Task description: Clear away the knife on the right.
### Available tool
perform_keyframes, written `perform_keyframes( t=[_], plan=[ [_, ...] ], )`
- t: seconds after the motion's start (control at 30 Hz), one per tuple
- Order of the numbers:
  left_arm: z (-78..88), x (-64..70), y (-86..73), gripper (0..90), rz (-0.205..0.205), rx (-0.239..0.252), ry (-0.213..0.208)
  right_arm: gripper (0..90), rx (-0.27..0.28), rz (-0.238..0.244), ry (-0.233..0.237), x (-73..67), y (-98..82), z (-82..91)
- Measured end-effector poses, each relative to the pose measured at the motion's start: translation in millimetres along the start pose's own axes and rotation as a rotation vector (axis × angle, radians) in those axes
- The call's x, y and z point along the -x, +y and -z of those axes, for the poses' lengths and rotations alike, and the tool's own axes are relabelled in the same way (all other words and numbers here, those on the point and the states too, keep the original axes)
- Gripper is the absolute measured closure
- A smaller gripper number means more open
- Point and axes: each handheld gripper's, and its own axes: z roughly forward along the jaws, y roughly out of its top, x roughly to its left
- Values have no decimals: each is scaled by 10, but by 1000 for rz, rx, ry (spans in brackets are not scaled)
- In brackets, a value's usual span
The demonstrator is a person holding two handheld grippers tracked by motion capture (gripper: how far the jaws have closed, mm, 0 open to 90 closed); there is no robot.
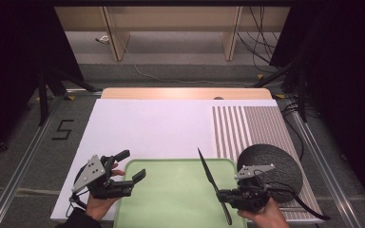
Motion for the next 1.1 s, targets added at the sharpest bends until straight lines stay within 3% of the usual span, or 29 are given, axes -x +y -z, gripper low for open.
perform_keyframes(
  t=[0.33,1.1],
  plan=[
    [0,-1,1,145,0,0,-1,804,-50,16,-27,-20,-27,-51],
    [-5,1,1,149,0,0,-1,804,-240,37,-80,-35,-71,-218]
  ],
)
